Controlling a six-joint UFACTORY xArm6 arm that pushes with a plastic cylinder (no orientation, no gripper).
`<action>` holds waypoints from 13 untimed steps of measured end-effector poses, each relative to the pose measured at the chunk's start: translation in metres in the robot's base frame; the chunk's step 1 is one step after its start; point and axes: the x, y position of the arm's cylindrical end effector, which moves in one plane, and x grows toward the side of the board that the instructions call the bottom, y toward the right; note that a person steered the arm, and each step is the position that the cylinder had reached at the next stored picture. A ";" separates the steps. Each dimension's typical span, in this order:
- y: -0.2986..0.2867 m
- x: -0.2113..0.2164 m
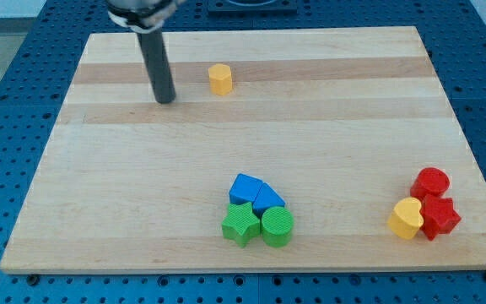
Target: Keep yellow hexagon above yellow heart
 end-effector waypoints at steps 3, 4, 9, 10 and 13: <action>0.170 0.004; 0.189 0.012; 0.290 0.100; 0.290 0.085; 0.349 0.137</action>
